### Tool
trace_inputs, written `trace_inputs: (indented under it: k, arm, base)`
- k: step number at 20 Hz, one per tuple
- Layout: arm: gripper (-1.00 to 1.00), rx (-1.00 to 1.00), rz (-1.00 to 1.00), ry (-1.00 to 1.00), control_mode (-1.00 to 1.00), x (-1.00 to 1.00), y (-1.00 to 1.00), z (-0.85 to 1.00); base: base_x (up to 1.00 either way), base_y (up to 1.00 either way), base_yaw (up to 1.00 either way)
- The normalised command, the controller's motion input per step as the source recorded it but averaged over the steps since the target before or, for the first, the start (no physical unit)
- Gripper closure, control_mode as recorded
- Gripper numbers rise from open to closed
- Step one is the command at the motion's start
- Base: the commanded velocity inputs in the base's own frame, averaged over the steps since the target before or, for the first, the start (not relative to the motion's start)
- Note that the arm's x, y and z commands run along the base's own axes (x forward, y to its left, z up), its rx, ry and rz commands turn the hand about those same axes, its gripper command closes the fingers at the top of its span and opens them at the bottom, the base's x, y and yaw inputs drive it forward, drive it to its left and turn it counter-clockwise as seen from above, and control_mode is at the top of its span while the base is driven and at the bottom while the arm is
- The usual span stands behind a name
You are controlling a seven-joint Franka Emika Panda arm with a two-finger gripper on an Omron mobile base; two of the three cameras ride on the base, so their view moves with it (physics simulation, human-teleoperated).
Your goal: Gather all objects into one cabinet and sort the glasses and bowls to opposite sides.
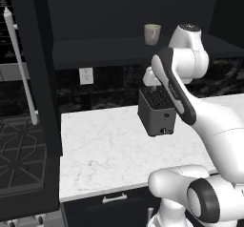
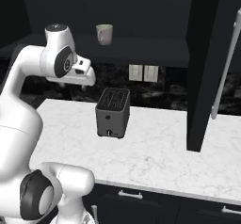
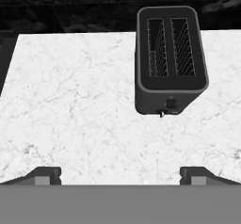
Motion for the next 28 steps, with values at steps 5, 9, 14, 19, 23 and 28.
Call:
trace_inputs:
  k: [5, 9, 14, 19, 23, 28]
  arm:
    - [-1.00, 0.00, -0.13, -0.07, -1.00, 0.00, 0.00, 0.62]
    - [-1.00, 0.00, -0.13, -0.19, -1.00, 0.00, 0.00, 0.59]
    - [-1.00, 0.00, -0.11, -0.25, -1.00, 0.00, 0.00, 0.48]
    - [-1.00, 0.00, -0.07, -0.19, -1.00, 0.00, -0.03, 0.20]
    - [-1.00, 0.02, -0.02, -0.20, -1.00, 0.12, 0.00, 0.08]
    - [-1.00, 0.04, 0.00, -0.21, -1.00, 0.21, 0.00, 0.02]
  base:
    - [0.00, 0.00, 0.00]
    - [0.00, 0.00, 0.00]
    - [0.00, 0.00, 0.00]
    - [0.00, 0.00, 0.00]
    - [0.00, 0.00, 0.00]
    - [0.00, 0.00, 0.00]
